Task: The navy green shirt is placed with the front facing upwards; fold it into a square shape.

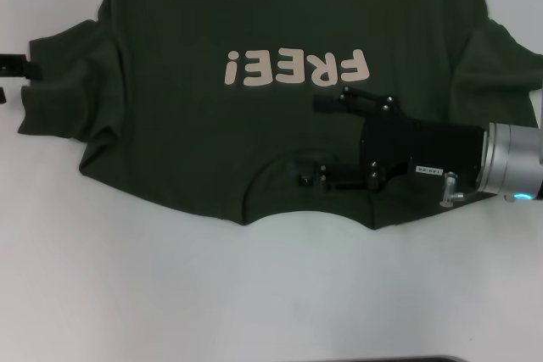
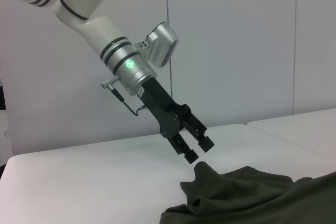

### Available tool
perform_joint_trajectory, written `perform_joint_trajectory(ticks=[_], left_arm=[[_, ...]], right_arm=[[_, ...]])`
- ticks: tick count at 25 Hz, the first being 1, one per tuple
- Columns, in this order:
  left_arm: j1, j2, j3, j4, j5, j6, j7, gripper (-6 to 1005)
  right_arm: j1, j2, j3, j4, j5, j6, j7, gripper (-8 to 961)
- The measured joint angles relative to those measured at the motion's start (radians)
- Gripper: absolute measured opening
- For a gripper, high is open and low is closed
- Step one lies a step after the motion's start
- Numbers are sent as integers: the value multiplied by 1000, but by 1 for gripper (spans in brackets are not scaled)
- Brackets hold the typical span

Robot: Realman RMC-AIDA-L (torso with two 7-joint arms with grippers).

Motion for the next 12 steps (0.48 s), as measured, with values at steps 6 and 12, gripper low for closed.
perform_joint_trajectory(ticks=[6, 12], left_arm=[[-9, -5, 0, -16, 15, -7, -2, 843], [-10, -8, 0, -37, 16, -22, -3, 843]], right_arm=[[0, 0, 0, 0, 0, 1, 1, 925], [1, 0, -2, 0, 0, 1, 0, 925]])
